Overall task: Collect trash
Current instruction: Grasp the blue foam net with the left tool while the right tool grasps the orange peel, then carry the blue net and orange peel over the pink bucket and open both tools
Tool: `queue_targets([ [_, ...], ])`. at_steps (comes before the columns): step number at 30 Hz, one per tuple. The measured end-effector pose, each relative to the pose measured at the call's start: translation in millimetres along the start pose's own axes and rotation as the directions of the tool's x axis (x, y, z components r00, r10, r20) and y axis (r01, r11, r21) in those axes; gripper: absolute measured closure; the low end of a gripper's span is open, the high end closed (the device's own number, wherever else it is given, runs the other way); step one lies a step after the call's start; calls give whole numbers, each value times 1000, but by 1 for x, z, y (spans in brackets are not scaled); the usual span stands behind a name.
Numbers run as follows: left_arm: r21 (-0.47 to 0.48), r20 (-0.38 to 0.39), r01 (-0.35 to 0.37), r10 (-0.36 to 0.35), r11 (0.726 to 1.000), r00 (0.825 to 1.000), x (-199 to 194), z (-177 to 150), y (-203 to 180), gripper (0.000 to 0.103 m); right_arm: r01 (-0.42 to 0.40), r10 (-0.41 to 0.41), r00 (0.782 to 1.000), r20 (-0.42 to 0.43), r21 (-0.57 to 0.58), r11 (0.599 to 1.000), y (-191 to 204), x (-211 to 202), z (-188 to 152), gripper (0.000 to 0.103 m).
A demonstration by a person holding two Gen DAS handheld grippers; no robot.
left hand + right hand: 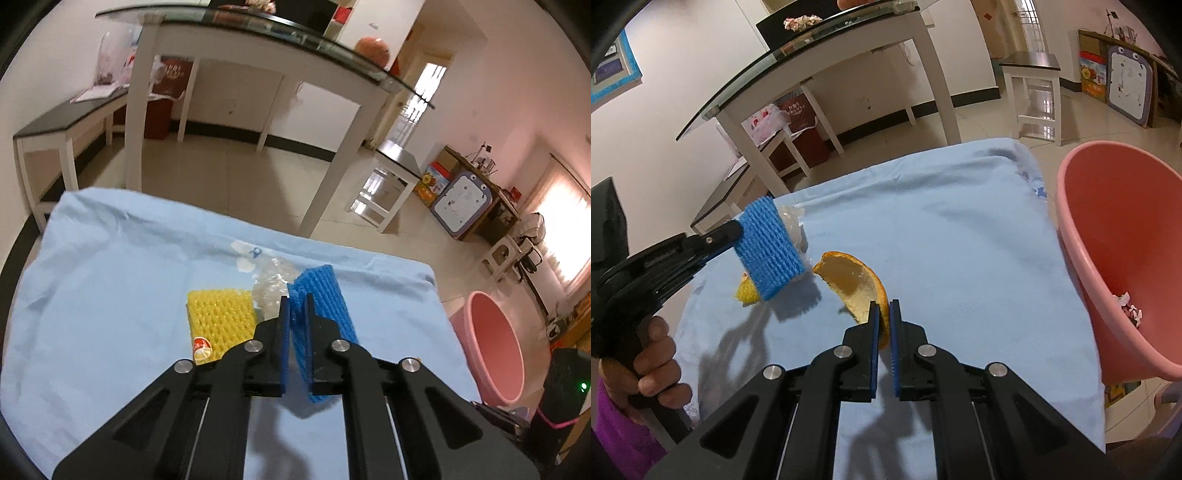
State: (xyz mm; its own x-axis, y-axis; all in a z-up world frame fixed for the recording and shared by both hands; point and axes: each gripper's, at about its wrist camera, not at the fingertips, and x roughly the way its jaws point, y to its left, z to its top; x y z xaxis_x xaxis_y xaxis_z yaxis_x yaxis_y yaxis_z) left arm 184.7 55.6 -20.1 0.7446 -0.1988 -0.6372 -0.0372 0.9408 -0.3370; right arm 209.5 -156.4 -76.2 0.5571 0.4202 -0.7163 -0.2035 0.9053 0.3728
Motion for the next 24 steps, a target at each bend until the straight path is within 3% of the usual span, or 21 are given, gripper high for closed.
queue_targets([
  [13,42,48,59,-61,997,997,-53,-12,-34,97,-9,7,998,63,29,1000,-10,-40,-6,98],
  [24,116,27,103,-107,988,994,-58,-26,-83,97,35,-48,990,133,98,995,-44,-79,-12,98],
])
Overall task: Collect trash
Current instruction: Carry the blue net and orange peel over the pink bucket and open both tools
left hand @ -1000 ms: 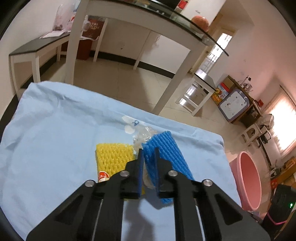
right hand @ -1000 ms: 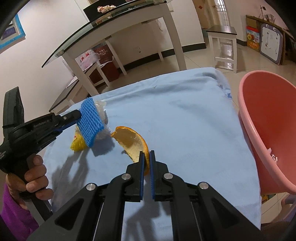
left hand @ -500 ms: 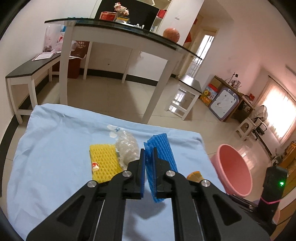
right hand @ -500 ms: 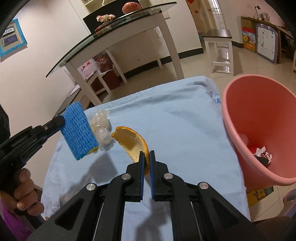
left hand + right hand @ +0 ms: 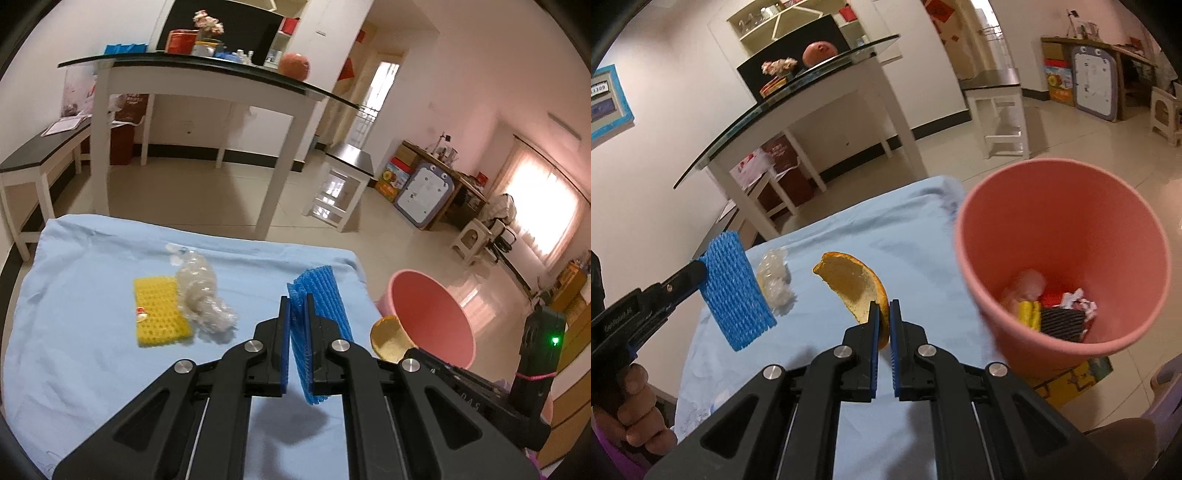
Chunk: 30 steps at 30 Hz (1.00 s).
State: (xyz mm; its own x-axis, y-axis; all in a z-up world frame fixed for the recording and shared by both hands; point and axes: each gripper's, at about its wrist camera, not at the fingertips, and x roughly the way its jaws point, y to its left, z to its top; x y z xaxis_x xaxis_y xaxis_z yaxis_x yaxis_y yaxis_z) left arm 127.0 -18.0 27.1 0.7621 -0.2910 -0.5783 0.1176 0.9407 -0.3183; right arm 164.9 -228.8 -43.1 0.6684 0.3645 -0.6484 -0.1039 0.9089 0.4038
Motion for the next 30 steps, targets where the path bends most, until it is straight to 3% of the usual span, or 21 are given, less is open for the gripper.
queue_targets([
  [18,116,-29,98,-95,988,995,22,-5,-77,97,106,-120,987,108,127,986,-71,-48,11,98],
  [30,148,-59,132,-124,980,991,48,-7,-114,97,148,-177,975,131,200,968,-108,-56,16,98],
])
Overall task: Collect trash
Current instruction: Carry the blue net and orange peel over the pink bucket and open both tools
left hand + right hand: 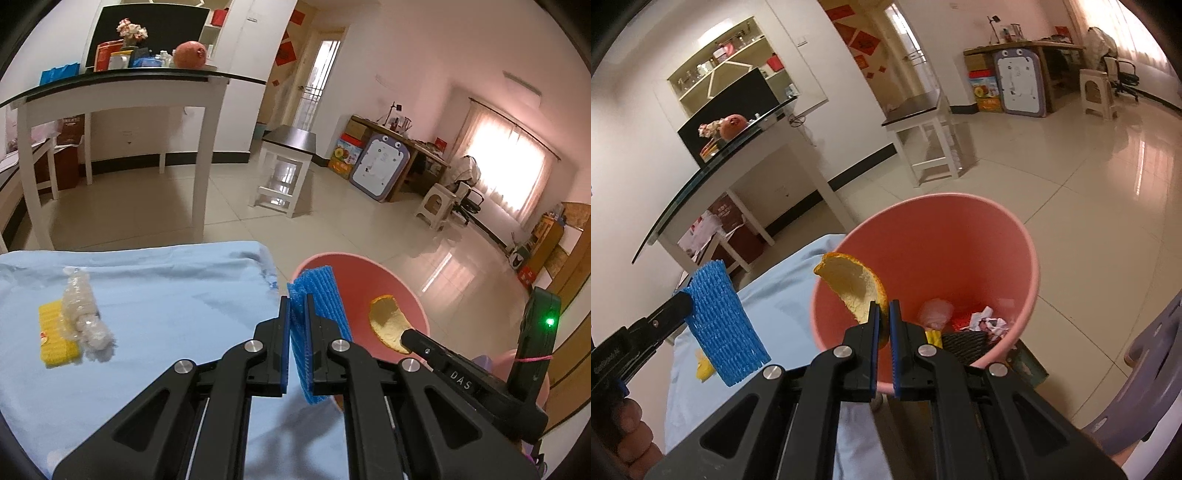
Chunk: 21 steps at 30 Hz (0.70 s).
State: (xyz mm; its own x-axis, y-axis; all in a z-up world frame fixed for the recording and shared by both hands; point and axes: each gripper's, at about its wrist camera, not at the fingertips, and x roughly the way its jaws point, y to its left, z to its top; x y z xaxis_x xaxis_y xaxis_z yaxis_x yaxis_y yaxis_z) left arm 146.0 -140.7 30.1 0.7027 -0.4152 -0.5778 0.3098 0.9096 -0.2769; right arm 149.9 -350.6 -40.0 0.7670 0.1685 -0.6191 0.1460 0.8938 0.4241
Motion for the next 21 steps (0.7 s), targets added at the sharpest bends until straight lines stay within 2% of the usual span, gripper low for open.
queue_targets([
  [12,35,-37,31,-30,999,999,36,1,-27,97,50,-50,999,10,23,998,-18,7,1,98],
  [21,57,-81,22,-17,998,997,67,-3,-36,97,70,-71,997,6,34,997,-28,14,3,98],
])
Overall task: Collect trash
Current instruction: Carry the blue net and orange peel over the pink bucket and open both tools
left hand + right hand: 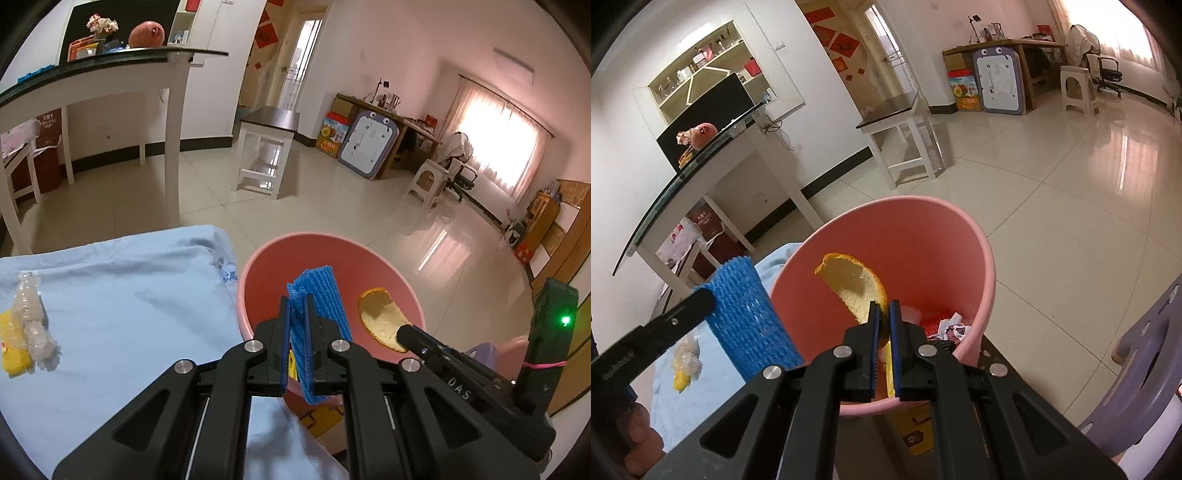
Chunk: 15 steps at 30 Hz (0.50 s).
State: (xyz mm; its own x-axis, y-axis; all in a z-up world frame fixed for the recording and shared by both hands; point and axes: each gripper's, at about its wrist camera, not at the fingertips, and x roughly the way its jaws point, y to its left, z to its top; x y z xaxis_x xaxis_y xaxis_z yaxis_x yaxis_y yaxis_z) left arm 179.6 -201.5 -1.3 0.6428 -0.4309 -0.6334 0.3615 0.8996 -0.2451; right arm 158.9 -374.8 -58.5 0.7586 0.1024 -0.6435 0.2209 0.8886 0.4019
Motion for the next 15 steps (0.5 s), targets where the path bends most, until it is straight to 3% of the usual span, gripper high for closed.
queue_targets([
  [15,1,-41,-20,20,1000,999,27,-7,-2,97,17,-16,1000,-22,19,1000,-9,17,2,97],
])
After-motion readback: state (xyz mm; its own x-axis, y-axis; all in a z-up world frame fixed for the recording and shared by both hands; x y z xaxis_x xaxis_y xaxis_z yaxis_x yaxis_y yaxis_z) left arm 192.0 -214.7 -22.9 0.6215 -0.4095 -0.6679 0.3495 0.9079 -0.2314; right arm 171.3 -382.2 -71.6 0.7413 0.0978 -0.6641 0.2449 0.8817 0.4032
